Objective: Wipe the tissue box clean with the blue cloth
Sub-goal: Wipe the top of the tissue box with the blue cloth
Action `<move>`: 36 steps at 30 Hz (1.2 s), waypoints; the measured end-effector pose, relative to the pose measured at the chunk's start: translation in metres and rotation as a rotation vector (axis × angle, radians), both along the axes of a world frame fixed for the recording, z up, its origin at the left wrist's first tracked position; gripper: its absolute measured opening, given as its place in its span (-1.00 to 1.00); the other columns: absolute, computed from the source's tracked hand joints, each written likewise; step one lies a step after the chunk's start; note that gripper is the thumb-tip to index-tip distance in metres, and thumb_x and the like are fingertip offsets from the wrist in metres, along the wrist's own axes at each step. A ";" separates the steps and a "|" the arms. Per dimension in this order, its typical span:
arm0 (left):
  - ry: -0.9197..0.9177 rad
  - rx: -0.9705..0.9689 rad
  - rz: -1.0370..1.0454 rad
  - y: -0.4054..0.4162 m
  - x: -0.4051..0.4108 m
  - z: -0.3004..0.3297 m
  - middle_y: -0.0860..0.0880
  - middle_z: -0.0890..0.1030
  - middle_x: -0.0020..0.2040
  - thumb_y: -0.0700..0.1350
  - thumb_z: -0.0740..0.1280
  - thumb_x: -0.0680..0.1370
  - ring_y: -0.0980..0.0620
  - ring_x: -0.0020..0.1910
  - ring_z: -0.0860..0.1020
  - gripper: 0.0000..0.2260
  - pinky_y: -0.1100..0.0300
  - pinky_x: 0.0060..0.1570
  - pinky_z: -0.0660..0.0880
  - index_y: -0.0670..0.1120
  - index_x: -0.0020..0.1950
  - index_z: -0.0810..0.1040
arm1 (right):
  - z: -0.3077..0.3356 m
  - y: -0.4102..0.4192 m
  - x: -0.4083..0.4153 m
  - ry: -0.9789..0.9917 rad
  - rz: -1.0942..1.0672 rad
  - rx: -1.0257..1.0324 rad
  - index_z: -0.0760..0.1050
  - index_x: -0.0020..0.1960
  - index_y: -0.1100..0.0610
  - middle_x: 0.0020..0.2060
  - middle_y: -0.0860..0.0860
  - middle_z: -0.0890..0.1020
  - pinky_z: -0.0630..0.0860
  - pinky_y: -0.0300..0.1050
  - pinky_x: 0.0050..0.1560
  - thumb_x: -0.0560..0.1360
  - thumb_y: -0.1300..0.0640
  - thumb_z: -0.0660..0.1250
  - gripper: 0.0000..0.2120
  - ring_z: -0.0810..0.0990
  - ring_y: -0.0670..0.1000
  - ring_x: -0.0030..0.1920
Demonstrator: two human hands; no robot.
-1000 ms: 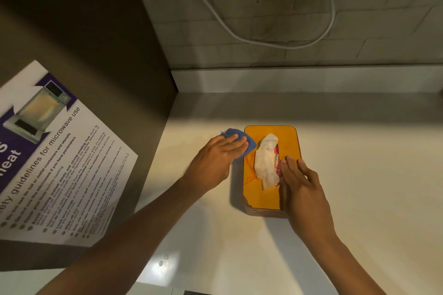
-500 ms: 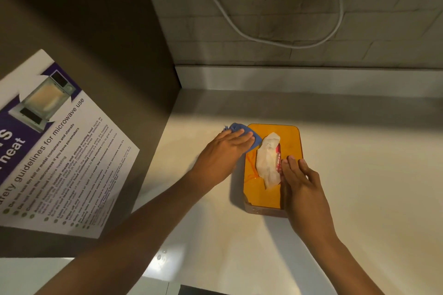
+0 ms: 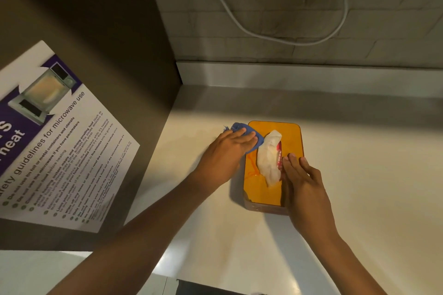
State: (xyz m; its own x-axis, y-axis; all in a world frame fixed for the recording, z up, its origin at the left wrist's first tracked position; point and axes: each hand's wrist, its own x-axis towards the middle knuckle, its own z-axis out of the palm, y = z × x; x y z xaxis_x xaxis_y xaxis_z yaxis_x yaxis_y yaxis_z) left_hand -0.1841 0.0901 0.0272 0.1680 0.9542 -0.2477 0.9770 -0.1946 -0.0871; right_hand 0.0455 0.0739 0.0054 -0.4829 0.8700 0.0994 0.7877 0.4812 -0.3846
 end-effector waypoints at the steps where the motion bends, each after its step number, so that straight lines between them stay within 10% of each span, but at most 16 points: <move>1: 0.002 0.001 0.010 0.003 0.002 0.001 0.00 -0.09 0.67 -0.03 0.09 0.74 -0.02 0.63 -0.14 -0.46 0.12 0.52 -0.23 -0.03 0.65 -0.10 | 0.001 0.000 0.000 0.026 -0.017 -0.009 0.39 0.40 0.24 0.34 0.17 0.48 0.53 0.23 0.07 0.31 0.09 0.54 -0.28 0.44 0.33 0.30; 7: -0.029 0.051 0.007 -0.018 0.006 -0.005 0.01 -0.09 0.66 -0.10 0.10 0.74 -0.02 0.63 -0.13 -0.46 0.11 0.54 -0.21 -0.03 0.65 -0.10 | 0.013 0.002 -0.007 0.195 -0.197 -0.061 0.45 0.37 0.04 0.31 -0.01 0.54 0.48 0.03 0.18 0.57 -0.19 -0.12 -0.42 0.38 0.09 0.35; 16: -0.023 0.012 0.002 -0.007 0.002 -0.001 0.01 -0.11 0.66 -0.09 0.09 0.75 0.01 0.63 -0.14 -0.47 0.11 0.56 -0.17 -0.02 0.65 -0.10 | 0.017 0.001 -0.019 0.093 -0.177 0.065 0.48 0.30 0.04 0.29 0.00 0.55 0.52 -0.02 0.10 0.49 -0.40 0.06 -0.36 0.47 0.11 0.25; 26: -0.119 0.069 -0.014 -0.018 -0.005 -0.012 -0.01 -0.11 0.65 -0.10 0.10 0.74 -0.01 0.63 -0.15 -0.47 0.12 0.57 -0.19 0.00 0.62 -0.12 | 0.013 0.029 -0.020 0.090 -0.204 0.205 0.59 -0.11 0.09 -0.14 0.09 0.64 0.41 -0.08 -0.20 0.47 0.03 0.36 -0.87 0.51 0.11 -0.15; 31: -0.215 0.209 -0.166 -0.036 -0.007 -0.006 -0.22 0.45 0.46 -0.28 0.43 0.52 -0.31 0.43 0.42 -0.48 -0.24 0.36 0.37 -0.23 0.47 0.40 | 0.005 0.029 -0.012 0.199 -0.247 0.140 0.55 0.10 0.08 -0.03 0.10 0.64 0.43 -0.08 -0.14 0.48 0.08 0.39 -0.79 0.50 0.11 -0.06; 36: -0.149 0.145 -0.010 -0.015 -0.002 -0.011 0.02 0.00 0.66 -0.14 0.19 0.70 -0.02 0.64 -0.06 -0.43 0.14 0.54 -0.13 -0.02 0.65 -0.01 | 0.000 0.022 -0.013 0.140 -0.152 0.180 0.55 0.23 0.08 0.13 0.12 0.62 0.56 0.05 -0.08 0.36 0.18 0.52 -0.55 0.51 0.23 0.07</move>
